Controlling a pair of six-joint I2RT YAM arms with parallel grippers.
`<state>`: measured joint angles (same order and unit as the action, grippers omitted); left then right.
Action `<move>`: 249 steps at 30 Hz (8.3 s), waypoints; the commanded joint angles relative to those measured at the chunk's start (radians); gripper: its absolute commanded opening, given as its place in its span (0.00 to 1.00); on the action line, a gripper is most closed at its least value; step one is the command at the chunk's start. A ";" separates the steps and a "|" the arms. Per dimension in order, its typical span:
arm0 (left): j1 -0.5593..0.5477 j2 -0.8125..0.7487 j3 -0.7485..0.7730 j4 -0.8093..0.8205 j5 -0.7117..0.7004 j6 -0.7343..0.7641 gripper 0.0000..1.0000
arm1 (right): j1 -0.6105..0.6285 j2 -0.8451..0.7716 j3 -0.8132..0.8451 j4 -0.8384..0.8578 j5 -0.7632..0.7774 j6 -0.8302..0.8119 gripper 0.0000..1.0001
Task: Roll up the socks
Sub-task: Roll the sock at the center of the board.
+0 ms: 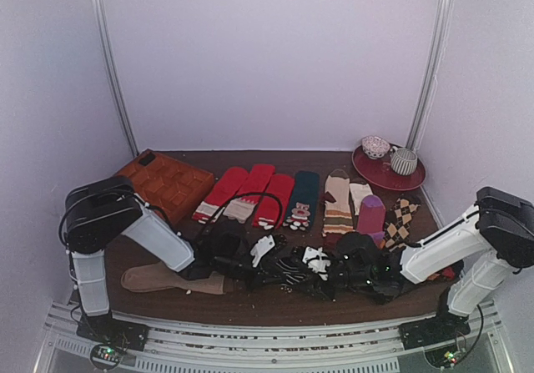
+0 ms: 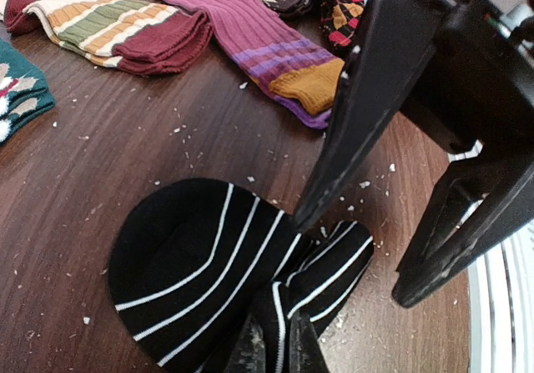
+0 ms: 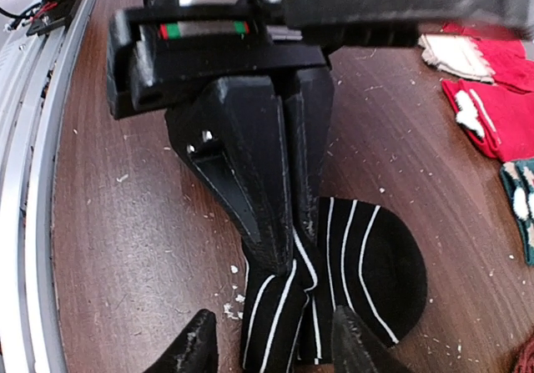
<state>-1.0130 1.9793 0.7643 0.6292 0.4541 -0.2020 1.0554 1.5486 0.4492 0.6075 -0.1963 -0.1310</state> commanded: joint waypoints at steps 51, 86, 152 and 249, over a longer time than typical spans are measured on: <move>-0.045 -0.081 -0.067 0.095 -0.013 0.374 0.57 | -0.218 0.288 0.291 -0.624 -0.548 0.390 0.08; -0.034 0.126 -0.142 -0.096 0.020 -0.046 0.00 | -0.155 -0.265 -0.056 -0.069 -0.126 0.111 0.44; -0.015 -0.115 -0.115 0.070 0.015 0.342 0.38 | -0.117 0.296 0.551 -0.952 -0.298 0.210 0.04; 0.002 -0.023 -0.255 0.145 0.022 -0.023 0.31 | 0.071 0.174 0.240 -0.342 -0.073 -0.070 0.04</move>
<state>-1.0023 2.0014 0.5461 1.0458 0.5106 -0.3099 1.1275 1.6836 0.5980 0.4793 -0.1581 -0.2749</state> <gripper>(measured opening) 0.264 0.087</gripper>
